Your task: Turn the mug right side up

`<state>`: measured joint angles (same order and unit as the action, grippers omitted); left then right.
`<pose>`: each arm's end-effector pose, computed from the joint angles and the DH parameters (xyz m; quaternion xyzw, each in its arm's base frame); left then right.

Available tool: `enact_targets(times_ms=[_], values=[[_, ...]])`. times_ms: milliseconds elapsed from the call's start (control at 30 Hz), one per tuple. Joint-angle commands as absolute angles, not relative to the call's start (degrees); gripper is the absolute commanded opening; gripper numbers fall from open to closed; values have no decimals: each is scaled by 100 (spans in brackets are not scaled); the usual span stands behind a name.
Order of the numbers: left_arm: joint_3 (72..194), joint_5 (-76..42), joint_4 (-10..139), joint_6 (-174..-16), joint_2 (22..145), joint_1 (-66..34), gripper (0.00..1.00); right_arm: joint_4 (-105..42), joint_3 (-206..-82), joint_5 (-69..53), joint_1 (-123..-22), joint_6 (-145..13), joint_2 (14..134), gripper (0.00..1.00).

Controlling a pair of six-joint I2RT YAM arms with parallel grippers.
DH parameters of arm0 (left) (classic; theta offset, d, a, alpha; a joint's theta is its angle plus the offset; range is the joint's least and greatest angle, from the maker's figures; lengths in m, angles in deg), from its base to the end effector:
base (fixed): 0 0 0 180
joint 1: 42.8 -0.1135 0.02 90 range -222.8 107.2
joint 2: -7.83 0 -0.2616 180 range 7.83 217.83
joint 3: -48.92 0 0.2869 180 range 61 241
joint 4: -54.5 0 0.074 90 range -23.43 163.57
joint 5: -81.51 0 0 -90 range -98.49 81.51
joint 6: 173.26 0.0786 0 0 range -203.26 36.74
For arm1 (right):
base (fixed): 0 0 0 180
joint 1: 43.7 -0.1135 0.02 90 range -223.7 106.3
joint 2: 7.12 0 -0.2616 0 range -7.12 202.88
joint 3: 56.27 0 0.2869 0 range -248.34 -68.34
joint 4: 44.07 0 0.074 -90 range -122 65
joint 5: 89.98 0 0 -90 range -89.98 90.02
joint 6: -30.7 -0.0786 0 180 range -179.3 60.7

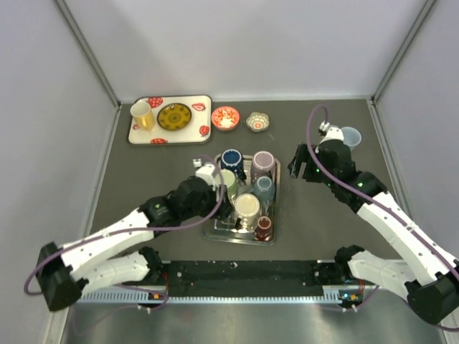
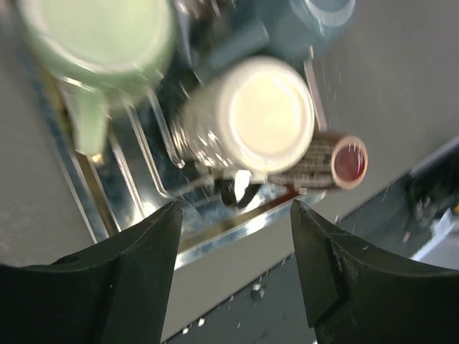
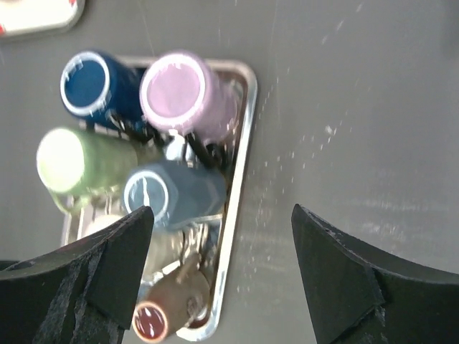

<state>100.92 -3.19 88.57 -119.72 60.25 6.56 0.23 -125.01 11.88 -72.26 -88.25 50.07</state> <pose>0.1832 -0.2023 0.2325 0.0779 0.8808 -0.2868 0.3686 0.2592 0.1227 0.3092 0.0525 0.8729 0.1497 0.4614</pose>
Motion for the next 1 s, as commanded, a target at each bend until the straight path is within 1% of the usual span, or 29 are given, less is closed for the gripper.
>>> enact_targets(times_ms=[0, 200, 600, 733, 767, 867, 967], values=[[10547, -656, 9364, -11419, 6862, 1291, 66, -53, -11934, 900, -7543, -8830, 4353, 78], [10749, -472, 9275, -11437, 7408, 1626, 65, -80, -11669, 521, -7587, -8778, 3745, 76], [11417, -120, 9355, -11068, 8657, 1714, 60, -10, -11457, 354, -7587, -8778, 3446, 76], [11549, -23, 9417, -11015, 8860, 1714, 56, 8, -11510, 371, -7587, -8778, 3419, 76], [11566, 3, 9417, -10998, 8895, 1714, 53, 8, -11510, 380, -7587, -8769, 3419, 76], [11628, 56, 9443, -10936, 9017, 1714, 49, 8, -11510, 354, -7578, -8786, 3454, 76], [11681, 82, 9443, -10883, 9149, 1714, 47, 8, -11510, 319, -7587, -8804, 3489, 76]])
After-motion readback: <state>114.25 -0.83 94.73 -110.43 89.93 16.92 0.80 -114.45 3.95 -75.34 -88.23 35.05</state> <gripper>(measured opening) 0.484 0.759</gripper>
